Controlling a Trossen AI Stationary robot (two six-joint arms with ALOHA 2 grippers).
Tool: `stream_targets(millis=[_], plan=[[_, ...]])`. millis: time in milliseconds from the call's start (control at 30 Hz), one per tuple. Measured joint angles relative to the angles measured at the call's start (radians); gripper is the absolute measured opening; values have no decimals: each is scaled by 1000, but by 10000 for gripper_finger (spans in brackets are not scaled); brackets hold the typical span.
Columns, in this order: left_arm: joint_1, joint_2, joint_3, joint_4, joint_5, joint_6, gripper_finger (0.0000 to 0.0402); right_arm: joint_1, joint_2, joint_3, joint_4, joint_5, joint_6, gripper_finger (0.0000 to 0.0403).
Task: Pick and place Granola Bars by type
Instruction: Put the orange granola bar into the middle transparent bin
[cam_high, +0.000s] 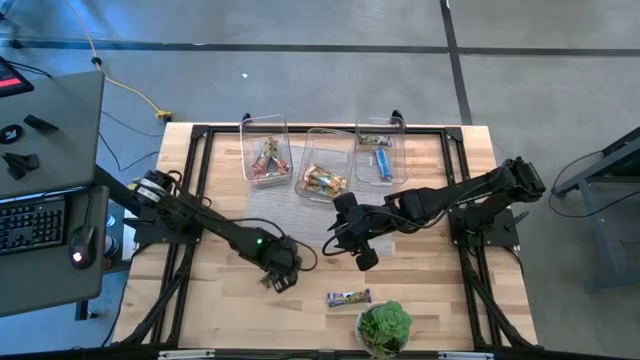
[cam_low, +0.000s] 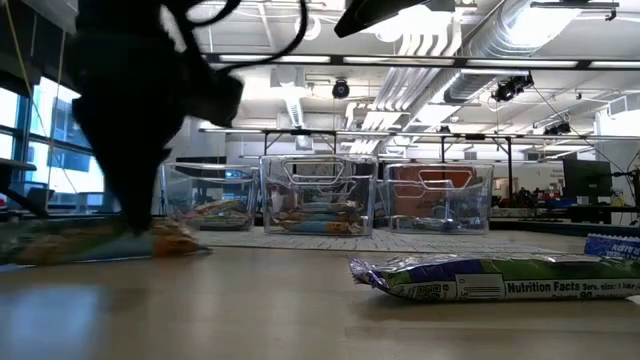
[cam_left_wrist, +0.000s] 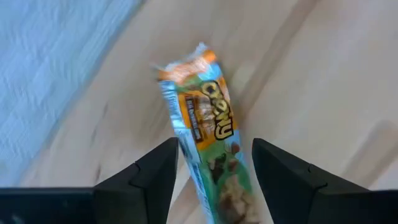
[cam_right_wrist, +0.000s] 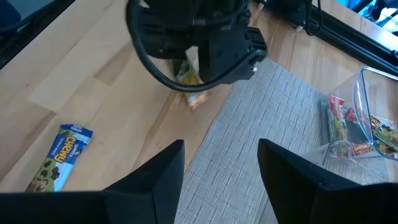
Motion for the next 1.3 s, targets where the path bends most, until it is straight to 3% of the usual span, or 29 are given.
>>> stream_targets(millis=[400,667,933,1300], plan=[[-11,-4,-20,-13,-99,69,200,0,0,0,0,0,2,188],[-22,-5,10,10,-58,94,200,0,0,0,0,0,2,188],[-21,-5,94,15,-85,152,191,0,0,0,-1,0,2,188],[-22,-6,34,55,-50,195,167,0,0,0,-1,0,2,188]])
